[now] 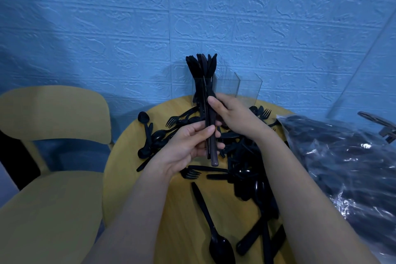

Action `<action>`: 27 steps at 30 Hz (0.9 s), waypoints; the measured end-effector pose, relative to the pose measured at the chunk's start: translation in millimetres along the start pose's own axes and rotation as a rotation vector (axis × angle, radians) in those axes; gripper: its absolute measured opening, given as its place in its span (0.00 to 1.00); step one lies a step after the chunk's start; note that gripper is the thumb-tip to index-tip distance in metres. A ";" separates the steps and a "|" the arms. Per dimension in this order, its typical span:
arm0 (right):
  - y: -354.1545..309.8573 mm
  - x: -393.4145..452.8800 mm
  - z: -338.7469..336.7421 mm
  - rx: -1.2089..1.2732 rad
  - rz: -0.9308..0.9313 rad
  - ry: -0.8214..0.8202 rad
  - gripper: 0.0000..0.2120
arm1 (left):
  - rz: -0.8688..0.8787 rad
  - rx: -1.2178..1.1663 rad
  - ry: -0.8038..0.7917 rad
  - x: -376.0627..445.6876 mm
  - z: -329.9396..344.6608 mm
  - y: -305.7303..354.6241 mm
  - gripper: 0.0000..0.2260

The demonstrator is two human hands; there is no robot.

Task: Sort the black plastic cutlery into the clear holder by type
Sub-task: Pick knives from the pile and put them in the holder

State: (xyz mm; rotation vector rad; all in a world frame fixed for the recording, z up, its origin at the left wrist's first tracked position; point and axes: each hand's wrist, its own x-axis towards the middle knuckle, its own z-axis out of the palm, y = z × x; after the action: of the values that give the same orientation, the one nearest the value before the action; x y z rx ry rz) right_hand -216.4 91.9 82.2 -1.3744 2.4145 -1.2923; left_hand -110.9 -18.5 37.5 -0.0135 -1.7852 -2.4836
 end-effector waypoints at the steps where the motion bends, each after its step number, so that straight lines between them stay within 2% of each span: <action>1: 0.5 -1.2 -1.5 0.029 0.004 -0.021 0.19 | -0.005 -0.011 -0.012 -0.2 -0.2 0.1 0.09; 5: 2.2 -2.1 0.6 -0.044 0.038 -0.021 0.21 | -0.022 -0.022 -0.028 0.0 -0.5 -0.2 0.11; 9: -1.3 -5.5 -14.9 -0.214 0.163 0.007 0.24 | 0.018 -0.057 0.082 2.7 -5.8 0.5 0.08; 11: -3.6 -14.5 -23.1 -0.399 0.318 -0.107 0.22 | 0.041 -0.100 0.149 5.0 -10.3 1.6 0.08; 13: -5.2 -24.8 -18.8 -0.699 0.451 -0.306 0.18 | 0.055 -0.115 0.194 6.4 -12.9 1.5 0.08; 15: -6.3 -33.0 -6.0 -0.862 0.503 -0.413 0.18 | 0.061 -0.120 0.215 6.8 -13.3 1.2 0.08; 21: -3.9 -36.7 14.0 -0.899 0.527 -0.374 0.29 | 0.076 -0.144 0.258 6.4 -15.8 3.5 0.07; 27: -2.2 -32.8 30.9 -0.980 0.534 -0.325 0.30 | 0.097 -0.152 0.269 5.6 -16.2 3.8 0.08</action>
State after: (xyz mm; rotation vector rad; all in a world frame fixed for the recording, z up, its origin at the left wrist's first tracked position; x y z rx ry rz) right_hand -181.8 96.1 53.5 -0.7867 2.9203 0.2758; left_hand -115.6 -35.4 36.3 0.2078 -1.4543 -2.4123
